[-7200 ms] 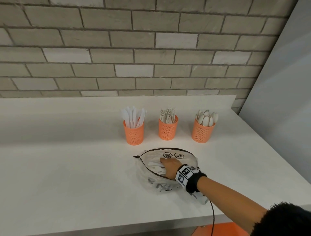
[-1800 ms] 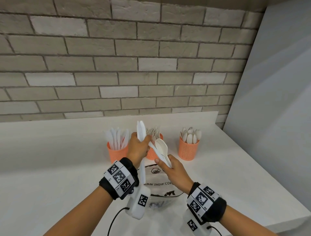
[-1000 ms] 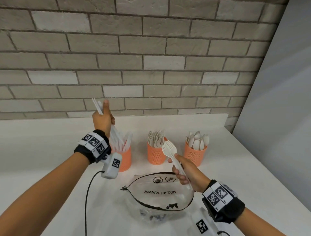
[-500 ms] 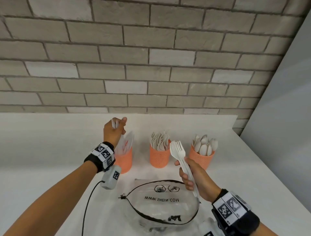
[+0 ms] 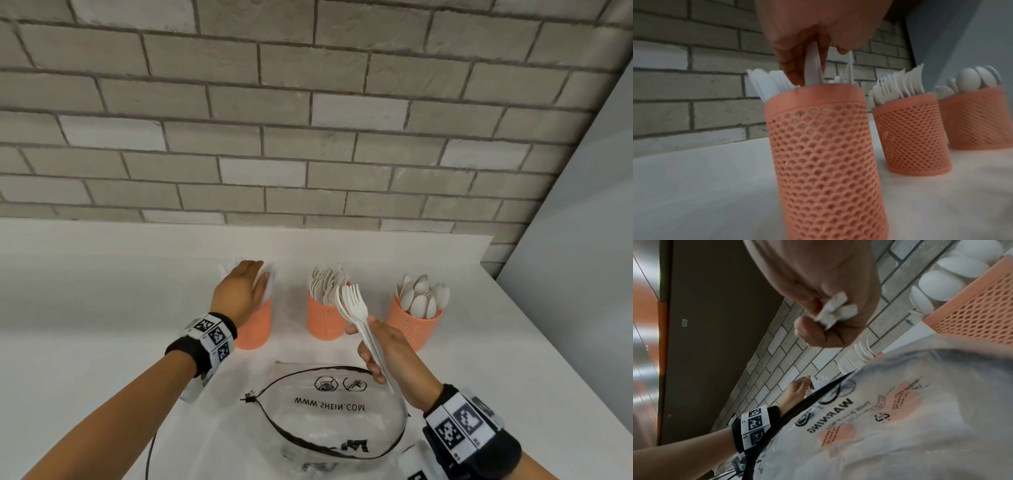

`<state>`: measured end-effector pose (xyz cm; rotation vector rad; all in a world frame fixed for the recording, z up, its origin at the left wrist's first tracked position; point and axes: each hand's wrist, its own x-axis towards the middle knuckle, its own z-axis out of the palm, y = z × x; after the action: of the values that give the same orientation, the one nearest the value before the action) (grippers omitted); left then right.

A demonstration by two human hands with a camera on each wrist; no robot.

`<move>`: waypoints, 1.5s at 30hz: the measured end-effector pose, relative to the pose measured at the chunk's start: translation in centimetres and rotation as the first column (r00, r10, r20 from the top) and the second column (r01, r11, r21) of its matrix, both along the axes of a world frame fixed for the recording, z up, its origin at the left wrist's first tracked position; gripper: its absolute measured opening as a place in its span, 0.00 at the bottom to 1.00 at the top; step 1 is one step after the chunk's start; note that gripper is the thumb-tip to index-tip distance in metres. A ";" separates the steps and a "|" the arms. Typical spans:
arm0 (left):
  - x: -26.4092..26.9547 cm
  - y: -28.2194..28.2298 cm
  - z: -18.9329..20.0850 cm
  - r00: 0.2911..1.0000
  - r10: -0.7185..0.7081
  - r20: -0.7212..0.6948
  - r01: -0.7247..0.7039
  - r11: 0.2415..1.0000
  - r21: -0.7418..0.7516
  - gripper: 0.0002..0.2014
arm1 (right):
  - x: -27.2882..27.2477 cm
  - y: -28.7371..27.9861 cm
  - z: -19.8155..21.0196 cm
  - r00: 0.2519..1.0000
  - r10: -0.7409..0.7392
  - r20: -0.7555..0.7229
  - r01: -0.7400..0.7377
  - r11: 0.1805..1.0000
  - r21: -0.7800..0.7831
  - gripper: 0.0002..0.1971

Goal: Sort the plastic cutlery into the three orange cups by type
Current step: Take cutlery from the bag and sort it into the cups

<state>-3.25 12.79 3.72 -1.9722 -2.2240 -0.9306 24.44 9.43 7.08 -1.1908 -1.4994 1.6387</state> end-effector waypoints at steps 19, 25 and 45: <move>6.1 -6.5 9.0 0.738 -0.163 0.655 0.318 0.940 -0.124 0.09 | -2.1 -2.2 0.3 0.997 -0.037 -0.074 0.045 0.994 0.099 0.12; 10.6 -8.2 6.1 0.553 -0.102 0.827 0.376 0.916 -0.138 0.12 | -3.7 -3.6 0.2 0.996 -0.053 -0.069 0.055 0.998 0.024 0.12; 15.1 -8.2 4.9 0.257 -0.075 0.964 0.256 0.967 0.007 0.11 | -0.8 -4.3 -1.3 0.981 -0.194 0.021 0.182 0.947 0.266 0.05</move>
<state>11.82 4.63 8.63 -1.9095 -2.5434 -2.7161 23.63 5.18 5.76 -1.1894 -1.5259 1.2498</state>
